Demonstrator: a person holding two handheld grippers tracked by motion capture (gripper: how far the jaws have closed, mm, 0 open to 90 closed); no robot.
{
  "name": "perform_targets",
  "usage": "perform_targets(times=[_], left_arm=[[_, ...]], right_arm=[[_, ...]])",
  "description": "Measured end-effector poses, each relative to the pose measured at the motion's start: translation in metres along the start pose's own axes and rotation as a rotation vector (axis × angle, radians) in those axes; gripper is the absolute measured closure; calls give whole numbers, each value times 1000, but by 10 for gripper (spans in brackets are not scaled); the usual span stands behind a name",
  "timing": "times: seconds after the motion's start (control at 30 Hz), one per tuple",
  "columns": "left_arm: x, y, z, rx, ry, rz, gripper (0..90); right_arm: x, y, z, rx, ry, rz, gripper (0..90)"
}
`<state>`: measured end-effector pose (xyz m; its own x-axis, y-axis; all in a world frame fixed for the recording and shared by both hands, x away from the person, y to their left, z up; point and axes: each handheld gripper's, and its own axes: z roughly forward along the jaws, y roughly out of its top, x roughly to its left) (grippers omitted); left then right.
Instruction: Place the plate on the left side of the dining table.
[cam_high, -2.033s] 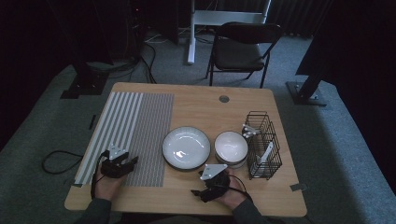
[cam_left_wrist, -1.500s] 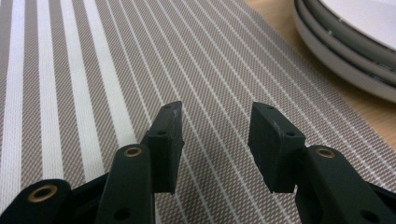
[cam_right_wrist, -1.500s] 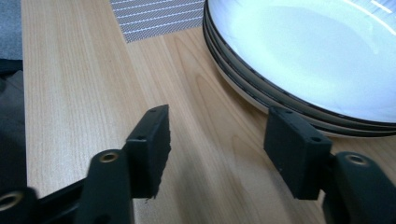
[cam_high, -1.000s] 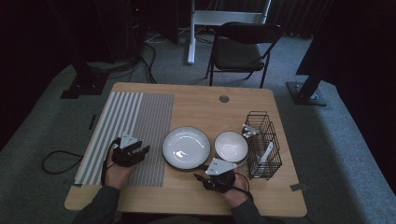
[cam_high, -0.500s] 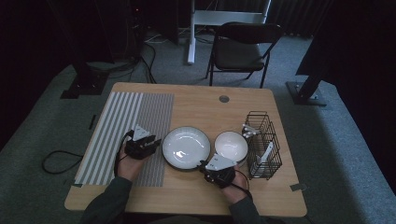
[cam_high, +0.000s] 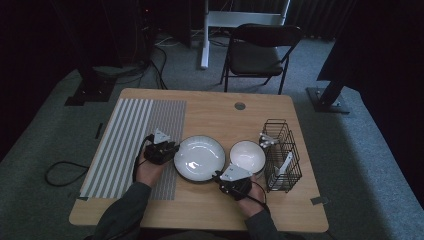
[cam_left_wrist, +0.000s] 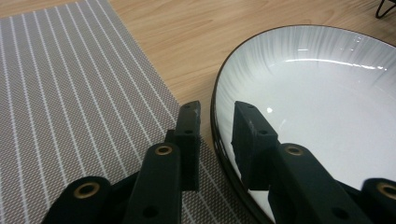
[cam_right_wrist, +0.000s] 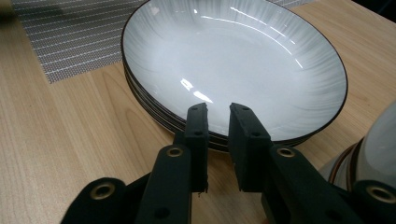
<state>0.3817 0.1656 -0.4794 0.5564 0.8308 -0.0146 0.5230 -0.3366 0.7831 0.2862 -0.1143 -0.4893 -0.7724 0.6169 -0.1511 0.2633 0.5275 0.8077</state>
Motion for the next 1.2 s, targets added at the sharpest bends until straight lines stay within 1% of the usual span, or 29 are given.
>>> perform_targets(times=[0.1,0.2,0.33,0.57,0.67,0.7,0.73,0.8,0.93,1.0,1.03,1.07,1.1,1.13,1.17,1.2], left_arm=[[-1,2,5,7,-5,-1,751],[0,3,10,13,-10,-13,770],[-1,4,14,18,-6,-17,802],[0,7,14,9,-2,-30,846],[0,8,15,8,-3,-31,850],[0,8,15,7,-6,-40,851],[0,8,15,7,-6,-40,852],[1,8,15,2,-14,-54,855],[2,8,15,1,-17,-58,861],[2,9,14,-7,-13,-58,876],[2,11,10,-25,-6,-56,889],[3,12,8,-37,-33,-62,900],[1,14,7,-36,-30,-50,900],[1,14,7,-36,-30,-50,900],[-3,17,7,-29,-6,-20,900],[-3,17,7,-29,-6,-20,900]], right_arm=[[0,-1,0,-3,-5,7,793],[0,-1,0,-7,-9,14,798],[1,-1,0,-11,-17,21,802],[2,-2,1,-19,-29,20,811],[2,-1,1,-22,-31,22,811],[3,-1,1,-25,-33,24,816],[4,-1,2,-24,-32,24,818],[5,0,2,-23,-38,10,823],[6,0,2,-24,-45,4,826],[7,0,2,-23,-48,1,828],[7,0,2,-22,-51,1,829],[8,0,2,-22,-54,2,830],[9,0,2,-23,-55,2,830],[9,0,2,-23,-55,2,830],[9,0,2,-24,-56,3,830],[10,0,2,-23,-58,0,830]])
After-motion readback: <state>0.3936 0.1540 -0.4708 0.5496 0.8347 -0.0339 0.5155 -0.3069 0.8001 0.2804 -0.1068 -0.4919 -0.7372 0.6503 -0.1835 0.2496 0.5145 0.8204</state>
